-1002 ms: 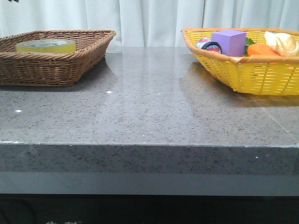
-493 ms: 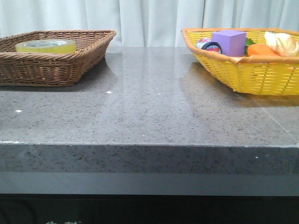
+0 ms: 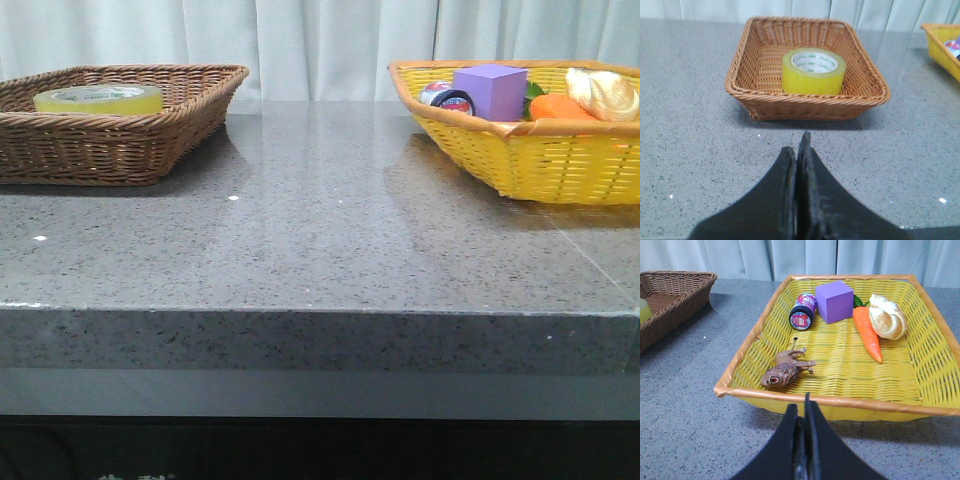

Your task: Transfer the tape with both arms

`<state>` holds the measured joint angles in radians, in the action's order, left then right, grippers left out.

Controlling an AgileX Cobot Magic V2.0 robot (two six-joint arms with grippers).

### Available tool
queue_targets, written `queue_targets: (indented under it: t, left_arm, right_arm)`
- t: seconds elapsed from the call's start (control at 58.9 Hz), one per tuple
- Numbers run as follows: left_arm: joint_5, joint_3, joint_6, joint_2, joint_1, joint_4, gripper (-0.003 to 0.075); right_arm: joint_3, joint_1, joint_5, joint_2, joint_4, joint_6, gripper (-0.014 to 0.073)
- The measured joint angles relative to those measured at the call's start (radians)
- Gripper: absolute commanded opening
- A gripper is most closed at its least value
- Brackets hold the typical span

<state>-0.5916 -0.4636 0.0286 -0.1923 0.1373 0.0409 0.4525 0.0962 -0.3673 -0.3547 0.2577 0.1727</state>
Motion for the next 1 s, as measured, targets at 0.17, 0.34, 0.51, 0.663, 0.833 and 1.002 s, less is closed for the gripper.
queue_targets:
  t: [0.17,0.34,0.51,0.663,0.833,1.002]
  left_arm:
    - [0.0,0.032,0.0,0.097,0.0,0.0,-0.002]
    - [-0.002,0.037,0.0,0.109,0.0,0.002,-0.002]
    - [-0.002,0.037,0.0,0.109,0.0,0.002,-0.002]
    - [0.023,0.085,0.0,0.146,-0.005,0.002,-0.002]
    - [0.074,0.212,0.0,0.199,-0.04,0.002,-0.002]
    - [0.191,0.373,0.0,0.199,-0.067,0.002,-0.002]
  right_arm:
    - [0.0,0.0,0.0,0.0,0.0,0.0,-0.0058]
    - [0.0,0.0,0.0,0.0,0.0,0.0,-0.0058]
    - [0.0,0.0,0.0,0.0,0.0,0.0,-0.0058]
    - [0.0,0.0,0.0,0.0,0.0,0.0,-0.0058]
    - [0.0,0.0,0.0,0.002,0.0,0.0,-0.0058]
    - [0.0,0.0,0.0,0.002,0.0,0.0,-0.0058]
